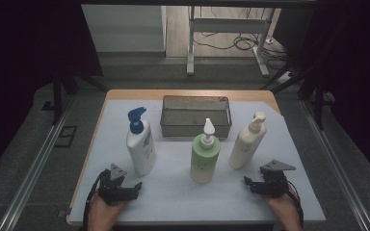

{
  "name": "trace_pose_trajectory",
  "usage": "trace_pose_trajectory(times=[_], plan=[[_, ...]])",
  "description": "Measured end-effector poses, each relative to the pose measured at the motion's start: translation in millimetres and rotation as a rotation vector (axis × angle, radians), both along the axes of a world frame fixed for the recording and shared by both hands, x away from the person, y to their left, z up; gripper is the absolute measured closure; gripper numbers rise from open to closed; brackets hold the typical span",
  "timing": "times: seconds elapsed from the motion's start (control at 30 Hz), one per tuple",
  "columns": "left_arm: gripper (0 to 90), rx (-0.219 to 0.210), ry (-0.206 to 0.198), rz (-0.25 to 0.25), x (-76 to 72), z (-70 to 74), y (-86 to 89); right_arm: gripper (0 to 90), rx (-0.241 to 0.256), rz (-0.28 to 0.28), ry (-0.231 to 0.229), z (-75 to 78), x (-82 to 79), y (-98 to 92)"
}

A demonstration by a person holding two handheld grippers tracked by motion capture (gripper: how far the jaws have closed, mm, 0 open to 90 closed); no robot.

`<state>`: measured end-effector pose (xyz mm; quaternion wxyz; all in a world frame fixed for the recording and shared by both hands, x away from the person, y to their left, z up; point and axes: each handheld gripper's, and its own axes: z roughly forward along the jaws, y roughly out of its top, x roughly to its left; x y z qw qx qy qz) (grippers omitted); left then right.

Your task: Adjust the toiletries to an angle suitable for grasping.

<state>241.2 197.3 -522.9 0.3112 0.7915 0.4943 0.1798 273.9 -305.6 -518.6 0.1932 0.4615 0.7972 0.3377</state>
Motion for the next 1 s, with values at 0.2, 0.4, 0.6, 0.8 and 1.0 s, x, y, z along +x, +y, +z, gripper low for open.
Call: trace_pose_trajectory(times=[0.2,0.4,0.6,0.8,1.0], plan=[[10.9,-0.005,-0.002,0.004,-0.1,-0.3,0.0,21.2,0.001,-0.001,-0.004,-0.4,-0.4,0.1],[10.8,-0.007,-0.003,0.004,0.2,-0.5,0.2,21.2,0.003,0.0,-0.003,-0.5,-0.4,-0.1],[10.8,-0.008,-0.002,0.003,0.3,-0.5,0.3,20.9,0.002,0.003,-0.003,-0.3,-0.1,-0.2],[10.8,-0.008,-0.001,0.003,0.4,-0.5,0.3,17.5,0.002,0.016,0.005,-0.2,0.5,0.4],[10.8,-0.008,-0.001,0.003,0.4,-0.5,0.3,16.1,0.001,0.028,0.012,0.2,1.3,0.5]])
